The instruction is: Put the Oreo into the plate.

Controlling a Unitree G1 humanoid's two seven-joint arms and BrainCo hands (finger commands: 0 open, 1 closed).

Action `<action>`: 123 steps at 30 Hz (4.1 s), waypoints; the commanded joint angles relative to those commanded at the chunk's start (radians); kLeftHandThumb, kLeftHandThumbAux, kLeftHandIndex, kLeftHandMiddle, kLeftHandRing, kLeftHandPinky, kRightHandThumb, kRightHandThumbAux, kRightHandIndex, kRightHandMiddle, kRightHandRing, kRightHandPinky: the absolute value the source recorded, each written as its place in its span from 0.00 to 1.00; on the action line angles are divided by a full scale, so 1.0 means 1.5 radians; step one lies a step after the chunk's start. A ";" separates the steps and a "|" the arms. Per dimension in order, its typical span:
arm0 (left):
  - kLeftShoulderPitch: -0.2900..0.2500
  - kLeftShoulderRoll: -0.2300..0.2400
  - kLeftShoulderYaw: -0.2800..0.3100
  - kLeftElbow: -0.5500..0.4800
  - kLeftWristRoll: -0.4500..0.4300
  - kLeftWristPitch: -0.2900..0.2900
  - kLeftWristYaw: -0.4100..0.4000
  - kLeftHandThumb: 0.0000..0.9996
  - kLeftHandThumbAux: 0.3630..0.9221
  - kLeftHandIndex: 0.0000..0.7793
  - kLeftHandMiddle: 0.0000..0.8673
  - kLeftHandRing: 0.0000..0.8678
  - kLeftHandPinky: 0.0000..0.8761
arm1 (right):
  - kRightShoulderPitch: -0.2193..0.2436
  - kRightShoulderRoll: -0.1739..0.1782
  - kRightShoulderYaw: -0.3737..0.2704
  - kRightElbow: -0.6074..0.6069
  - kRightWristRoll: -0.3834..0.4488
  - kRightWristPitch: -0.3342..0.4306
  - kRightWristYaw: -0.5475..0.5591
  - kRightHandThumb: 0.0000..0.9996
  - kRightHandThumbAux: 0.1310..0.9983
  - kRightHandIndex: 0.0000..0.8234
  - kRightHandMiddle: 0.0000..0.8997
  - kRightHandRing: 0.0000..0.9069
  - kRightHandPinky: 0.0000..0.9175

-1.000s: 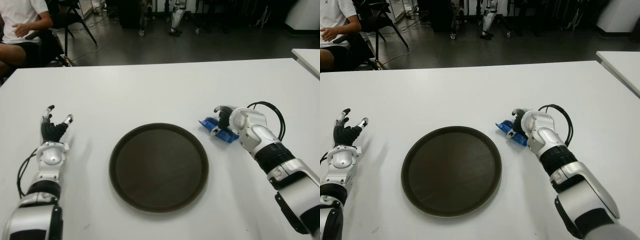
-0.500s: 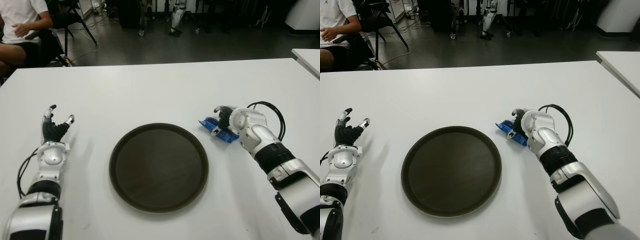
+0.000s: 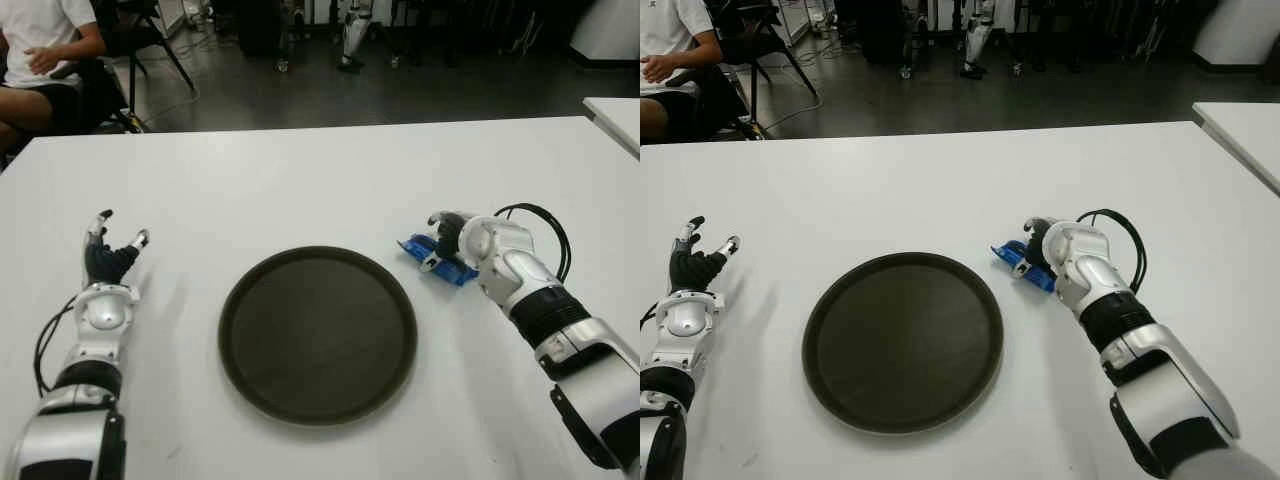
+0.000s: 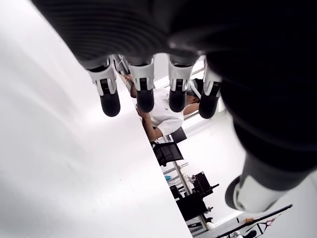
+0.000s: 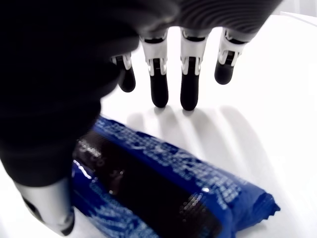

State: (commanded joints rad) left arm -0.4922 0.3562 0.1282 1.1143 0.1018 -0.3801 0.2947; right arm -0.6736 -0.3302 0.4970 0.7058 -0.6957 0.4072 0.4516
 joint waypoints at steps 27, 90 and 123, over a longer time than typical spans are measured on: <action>-0.003 0.000 0.012 0.015 -0.008 -0.009 0.003 0.00 0.59 0.03 0.02 0.01 0.03 | 0.039 0.030 -0.080 0.028 0.041 -0.076 -0.271 0.41 0.75 0.37 0.54 0.53 0.50; -0.001 -0.001 0.007 0.007 -0.012 -0.003 -0.001 0.00 0.60 0.03 0.02 0.02 0.05 | 0.041 0.057 -0.165 0.086 0.153 -0.202 -0.429 0.70 0.69 0.53 0.89 0.88 0.86; -0.009 -0.006 0.010 0.011 -0.014 0.013 0.011 0.00 0.65 0.01 0.00 0.01 0.03 | 0.146 0.090 -0.231 -0.060 0.213 -0.525 -0.561 0.69 0.68 0.53 0.91 0.92 0.90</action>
State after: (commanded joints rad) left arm -0.5051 0.3466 0.1425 1.1309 0.0809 -0.3604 0.3111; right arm -0.4547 -0.1948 0.1508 0.6153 -0.3757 -0.3800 -0.3902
